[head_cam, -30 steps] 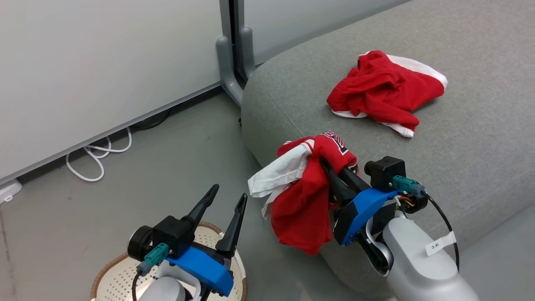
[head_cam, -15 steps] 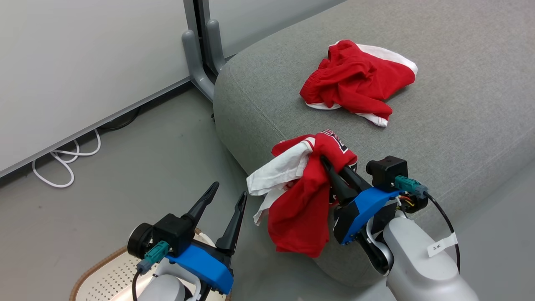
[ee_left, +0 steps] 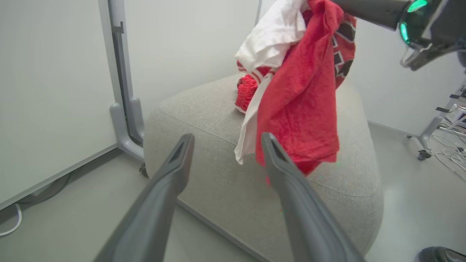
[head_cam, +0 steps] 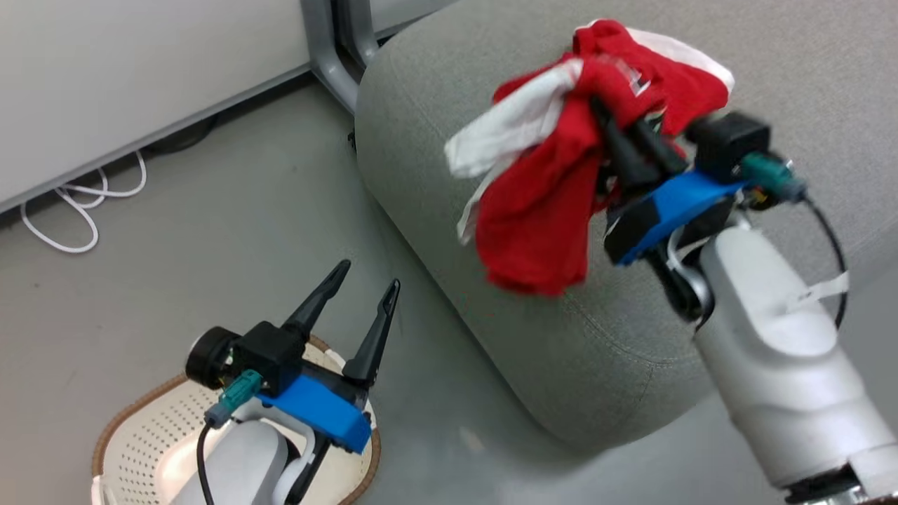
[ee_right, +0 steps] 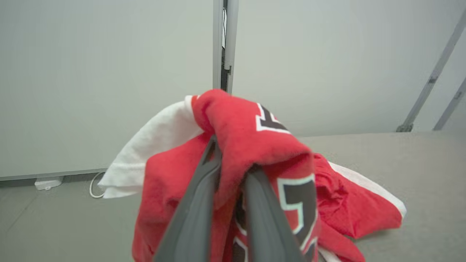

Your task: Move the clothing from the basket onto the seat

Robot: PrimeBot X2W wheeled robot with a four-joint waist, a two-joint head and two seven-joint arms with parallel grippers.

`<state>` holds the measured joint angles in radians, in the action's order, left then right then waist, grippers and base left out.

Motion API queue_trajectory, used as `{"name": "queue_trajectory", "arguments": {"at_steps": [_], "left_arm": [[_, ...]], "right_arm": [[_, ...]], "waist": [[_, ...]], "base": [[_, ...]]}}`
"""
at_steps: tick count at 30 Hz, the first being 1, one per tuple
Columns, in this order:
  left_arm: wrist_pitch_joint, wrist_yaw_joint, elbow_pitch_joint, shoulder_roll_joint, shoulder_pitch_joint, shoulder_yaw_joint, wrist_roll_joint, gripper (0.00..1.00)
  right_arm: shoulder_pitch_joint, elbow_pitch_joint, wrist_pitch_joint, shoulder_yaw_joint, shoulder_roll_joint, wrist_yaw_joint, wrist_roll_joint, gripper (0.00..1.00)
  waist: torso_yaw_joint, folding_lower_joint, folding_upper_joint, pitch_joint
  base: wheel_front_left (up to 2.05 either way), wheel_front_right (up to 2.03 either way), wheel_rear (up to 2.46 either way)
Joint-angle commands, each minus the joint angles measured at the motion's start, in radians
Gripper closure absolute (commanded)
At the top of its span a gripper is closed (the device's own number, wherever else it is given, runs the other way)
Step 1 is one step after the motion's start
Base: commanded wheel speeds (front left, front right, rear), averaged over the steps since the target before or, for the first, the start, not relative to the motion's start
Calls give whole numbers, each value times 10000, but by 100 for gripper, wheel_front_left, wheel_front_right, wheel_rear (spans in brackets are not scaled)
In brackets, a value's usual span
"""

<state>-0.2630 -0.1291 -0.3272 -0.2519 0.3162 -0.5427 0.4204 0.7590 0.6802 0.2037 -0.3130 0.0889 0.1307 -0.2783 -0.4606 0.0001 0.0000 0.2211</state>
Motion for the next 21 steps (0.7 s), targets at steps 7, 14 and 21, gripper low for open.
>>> {"name": "queue_trajectory", "arguments": {"at_steps": [7, 14, 21], "left_arm": [[-27, -22, 560, -649, 1254, -88, -361, 0], [47, -22, 1253, -1113, 2326, -249, -659, 0], [275, 5, 2181, -1380, 3207, -336, -1064, 0]], "right_arm": [[2409, -1343, -632, 1853, 1141, 1, 63, 100], [3718, -2009, -993, 4034, 2186, 1, 296, 100], [3934, -1083, -568, 5682, 2301, 1, 1118, 100]], "waist": [[592, -1, 0, 2118], [1127, -1, 0, 3906], [1515, -1, 0, 5457]], "base": [[0, 0, 0], [0, 0, 0], [0, 0, 0]]}}
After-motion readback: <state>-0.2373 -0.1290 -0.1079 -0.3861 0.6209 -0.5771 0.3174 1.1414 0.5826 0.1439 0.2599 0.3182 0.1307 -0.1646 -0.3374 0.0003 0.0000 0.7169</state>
